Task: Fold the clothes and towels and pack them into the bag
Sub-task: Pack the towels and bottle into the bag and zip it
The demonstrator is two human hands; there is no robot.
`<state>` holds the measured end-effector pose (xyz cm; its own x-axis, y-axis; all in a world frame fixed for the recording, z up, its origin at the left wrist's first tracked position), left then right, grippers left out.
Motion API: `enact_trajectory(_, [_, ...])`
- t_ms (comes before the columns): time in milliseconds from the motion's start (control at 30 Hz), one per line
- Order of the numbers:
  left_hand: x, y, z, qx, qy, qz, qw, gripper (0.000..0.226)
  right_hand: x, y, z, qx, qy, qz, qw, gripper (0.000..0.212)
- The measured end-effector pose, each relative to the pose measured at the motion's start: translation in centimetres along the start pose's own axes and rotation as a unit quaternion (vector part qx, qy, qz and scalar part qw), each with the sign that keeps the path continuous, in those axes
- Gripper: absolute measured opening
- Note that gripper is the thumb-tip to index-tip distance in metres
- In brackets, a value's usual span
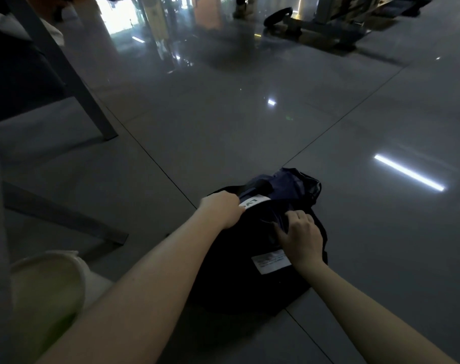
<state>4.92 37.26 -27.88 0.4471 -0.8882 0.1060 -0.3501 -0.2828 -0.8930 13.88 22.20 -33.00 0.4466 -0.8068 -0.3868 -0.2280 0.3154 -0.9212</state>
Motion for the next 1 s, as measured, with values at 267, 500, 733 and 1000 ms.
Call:
enact_trajectory(267, [0.4,-1.1,-4.8,-0.013,-0.007,-0.016,1.0,0.044,-2.4,-4.6,-2.9,0.012,0.0,0.051,0.999,0.033])
enact_trajectory(500, [0.5,-3.4,-13.6,0.006,-0.038,-0.026,0.999,0.045,-5.3,-9.2,-6.9,-0.047,-0.045,0.09,0.994,0.037])
enact_trajectory(733, [2.1,-6.0,-23.7,0.071,-0.061,-0.046,0.995,0.042,-8.6,-14.4,-12.7,-0.092,-0.096,0.131,0.982,0.038])
enact_trajectory(1000, [3.5,-7.7,-35.9,0.161,-0.1,-0.076,0.979,0.042,-12.3,-20.4,-20.3,-0.113,-0.165,0.156,0.967,0.033])
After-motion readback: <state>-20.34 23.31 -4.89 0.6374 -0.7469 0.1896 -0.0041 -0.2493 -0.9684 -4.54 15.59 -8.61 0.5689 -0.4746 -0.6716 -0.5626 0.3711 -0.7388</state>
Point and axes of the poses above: each hand's wrist, its own z-axis towards the middle knuckle, its own y-axis out of the palm, x = y × z, the point moved 6 cm from there along z, towards the middle knuckle, and after that the axes turned 13 degrees about y, right-handed, at the moved point
